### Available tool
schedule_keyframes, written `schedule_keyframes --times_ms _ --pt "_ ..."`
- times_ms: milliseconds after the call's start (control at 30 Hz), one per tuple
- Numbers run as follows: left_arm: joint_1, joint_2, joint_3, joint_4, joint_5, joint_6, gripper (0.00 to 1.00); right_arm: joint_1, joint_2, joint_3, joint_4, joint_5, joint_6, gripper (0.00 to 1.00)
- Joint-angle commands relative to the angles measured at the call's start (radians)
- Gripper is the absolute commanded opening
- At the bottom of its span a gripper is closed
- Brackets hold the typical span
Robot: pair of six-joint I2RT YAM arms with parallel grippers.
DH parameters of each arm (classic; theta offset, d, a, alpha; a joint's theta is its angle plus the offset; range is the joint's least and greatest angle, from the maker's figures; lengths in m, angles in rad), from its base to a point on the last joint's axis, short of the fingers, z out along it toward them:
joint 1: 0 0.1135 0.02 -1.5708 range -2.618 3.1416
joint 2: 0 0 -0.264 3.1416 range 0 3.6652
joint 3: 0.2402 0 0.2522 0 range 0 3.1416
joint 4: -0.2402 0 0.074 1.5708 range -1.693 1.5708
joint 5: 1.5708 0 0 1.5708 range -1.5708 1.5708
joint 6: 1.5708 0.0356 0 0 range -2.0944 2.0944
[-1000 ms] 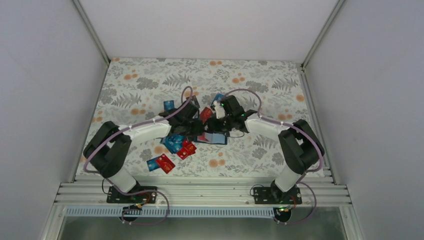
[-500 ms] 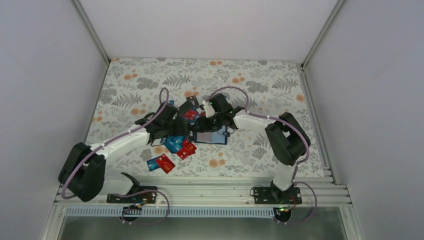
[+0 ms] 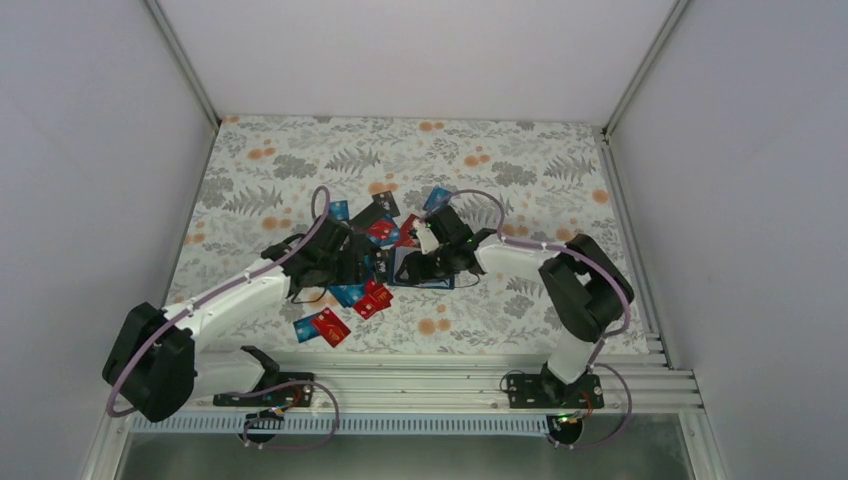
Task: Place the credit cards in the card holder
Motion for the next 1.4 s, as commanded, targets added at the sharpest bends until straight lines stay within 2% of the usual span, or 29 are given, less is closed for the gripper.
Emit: schedule_keyframes --times_ms 0,167,267,400,533,733,1067,1200,1367 --pt "-0.039 -0.055 -0.013 -0.16 -0.046 -0.083 0.78 0.056 -0.097 -0.058 0.051 -0.017 0.032 0.45" --pt "-0.104 -0.051 -0.05 -0.254 -0.091 -0.225 0.78 0.148 -0.152 -0.101 0.094 -0.033 0.074 0.46" --pt "-0.116 -0.046 -0.104 -0.228 -0.104 -0.327 0.74 0.207 -0.149 -0.109 0.12 -0.031 0.103 0.47" --pt "-0.128 -0.076 -0.193 -0.164 -0.156 -0.435 0.73 0.263 -0.137 -0.11 0.124 -0.007 0.136 0.48" --pt "-0.129 -0.089 -0.25 -0.11 -0.184 -0.449 0.76 0.296 -0.164 -0.132 0.119 0.019 0.153 0.48" --pt "-0.148 -0.062 -0.302 -0.022 -0.114 -0.452 0.76 0.307 -0.205 -0.177 0.106 0.053 0.169 0.48" --pt "-0.322 -0.061 -0.312 0.006 -0.071 -0.552 0.76 0.326 -0.245 -0.222 0.145 0.06 0.217 0.49" --pt "-0.388 -0.057 -0.298 -0.005 -0.085 -0.603 0.76 0.343 -0.249 -0.234 0.165 0.066 0.244 0.49" --pt "-0.435 -0.102 -0.224 -0.132 -0.204 -0.642 0.76 0.366 -0.256 -0.231 0.166 0.089 0.261 0.49"
